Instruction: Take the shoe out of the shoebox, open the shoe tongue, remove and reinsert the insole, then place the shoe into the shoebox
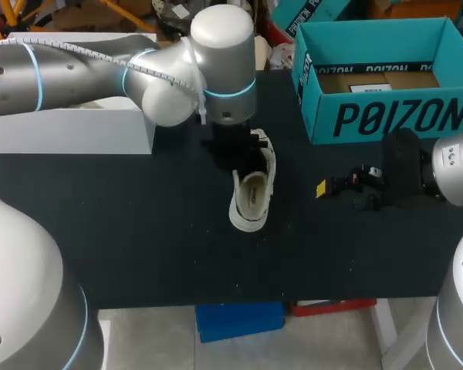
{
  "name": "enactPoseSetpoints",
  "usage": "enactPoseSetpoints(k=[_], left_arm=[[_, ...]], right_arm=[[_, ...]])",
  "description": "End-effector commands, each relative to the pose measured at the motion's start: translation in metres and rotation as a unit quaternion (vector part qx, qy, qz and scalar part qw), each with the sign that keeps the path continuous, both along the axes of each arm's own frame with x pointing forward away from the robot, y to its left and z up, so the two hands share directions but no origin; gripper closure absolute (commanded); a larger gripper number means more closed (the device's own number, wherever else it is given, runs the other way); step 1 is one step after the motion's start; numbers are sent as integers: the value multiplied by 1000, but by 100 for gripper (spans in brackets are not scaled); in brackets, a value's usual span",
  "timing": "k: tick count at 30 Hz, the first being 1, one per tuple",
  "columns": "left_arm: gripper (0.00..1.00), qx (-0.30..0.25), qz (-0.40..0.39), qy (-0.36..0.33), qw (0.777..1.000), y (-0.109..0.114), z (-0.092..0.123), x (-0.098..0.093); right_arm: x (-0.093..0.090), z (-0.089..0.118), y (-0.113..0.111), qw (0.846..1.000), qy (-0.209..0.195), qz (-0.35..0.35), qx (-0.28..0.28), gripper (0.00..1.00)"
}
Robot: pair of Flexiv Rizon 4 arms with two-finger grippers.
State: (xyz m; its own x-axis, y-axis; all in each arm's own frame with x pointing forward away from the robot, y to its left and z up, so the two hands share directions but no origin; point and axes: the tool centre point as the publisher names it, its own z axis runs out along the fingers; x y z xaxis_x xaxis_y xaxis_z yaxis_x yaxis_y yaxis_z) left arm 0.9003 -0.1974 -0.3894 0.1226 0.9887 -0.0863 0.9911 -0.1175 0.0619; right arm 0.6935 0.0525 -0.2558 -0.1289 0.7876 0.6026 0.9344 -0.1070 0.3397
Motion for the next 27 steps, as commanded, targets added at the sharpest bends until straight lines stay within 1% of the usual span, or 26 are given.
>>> enactPoseSetpoints(k=[1,5,8,12,15,18,21,24,27], left_arm=[[100,-13,-8,-2,1000,8,50,-3],[100,-20,-11,-16,1000,3,92,0],[100,-32,19,-24,999,-2,127,7],[100,-68,96,-32,993,-7,176,24],[100,-106,168,-34,980,-3,207,43],[100,-134,242,-49,960,13,225,64],[100,-158,317,-61,933,41,236,85],[100,-171,375,-67,909,74,241,100],[100,-178,416,-73,889,109,240,110]], right_arm=[[0,0,0,1000,1,0,0,0],[0,0,0,1000,1,0,0,0],[0,0,0,1000,1,0,0,0],[0,0,0,1000,1,0,0,0],[0,0,0,1000,1,0,0,0],[0,0,0,1000,1,0,0,0],[0,0,0,1000,1,0,0,0],[0,0,0,1000,1,0,0,0],[0,0,0,1000,1,0,0,0]])
